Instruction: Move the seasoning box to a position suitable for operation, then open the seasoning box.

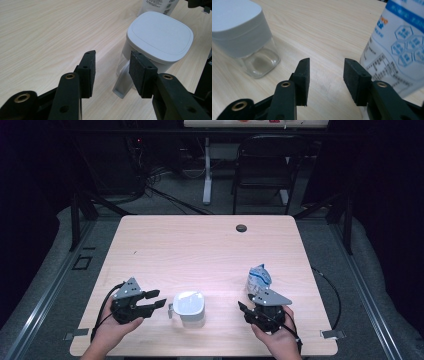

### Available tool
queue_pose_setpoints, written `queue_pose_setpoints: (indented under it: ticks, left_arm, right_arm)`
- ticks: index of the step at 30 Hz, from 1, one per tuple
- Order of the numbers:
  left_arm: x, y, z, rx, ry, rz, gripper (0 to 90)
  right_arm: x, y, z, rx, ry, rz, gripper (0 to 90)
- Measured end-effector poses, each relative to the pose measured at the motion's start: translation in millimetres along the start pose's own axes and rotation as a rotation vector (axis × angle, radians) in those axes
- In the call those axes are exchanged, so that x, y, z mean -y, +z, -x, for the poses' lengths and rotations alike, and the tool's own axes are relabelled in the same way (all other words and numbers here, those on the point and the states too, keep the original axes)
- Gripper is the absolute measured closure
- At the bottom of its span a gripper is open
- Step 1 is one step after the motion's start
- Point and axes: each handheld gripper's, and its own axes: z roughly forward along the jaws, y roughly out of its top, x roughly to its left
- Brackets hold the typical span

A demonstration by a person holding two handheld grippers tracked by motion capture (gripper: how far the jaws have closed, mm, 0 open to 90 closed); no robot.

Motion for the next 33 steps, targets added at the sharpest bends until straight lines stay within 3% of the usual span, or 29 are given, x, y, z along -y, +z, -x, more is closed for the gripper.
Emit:
queue_pose_setpoints:
  ticks: [5, 8, 14, 26, 33]
  left_arm:
    - [-1.6, 0.1, 0.9, -0.008, -0.005, 0.018, 57.2]
    - [-3.8, 0.1, 2.8, 0.009, 0.003, 0.032, 62.2]
    - [-6.4, -0.2, 8.2, 0.006, 0.029, 0.038, 65.6]
    - [-11.5, 6.7, 12.1, -0.001, 0.054, 0.018, 77.1]
    - [-15.2, 7.9, 13.8, 0.013, 0.066, 0.017, 83.9]
  right_arm:
    - [-15.1, 8.2, -5.9, -0.018, -0.005, 0.032, 63.3]
    - [-23.0, 12.9, -13.0, -0.008, -0.024, 0.034, 66.2]
    - [-32.2, 17.1, -22.7, -0.042, -0.01, 0.035, 69.2]
    - [-31.4, 15.5, -20.7, -0.062, 0.019, 0.056, 73.0]
    - [-27.2, 19.1, -23.4, -0.076, -0.011, 0.045, 76.8]
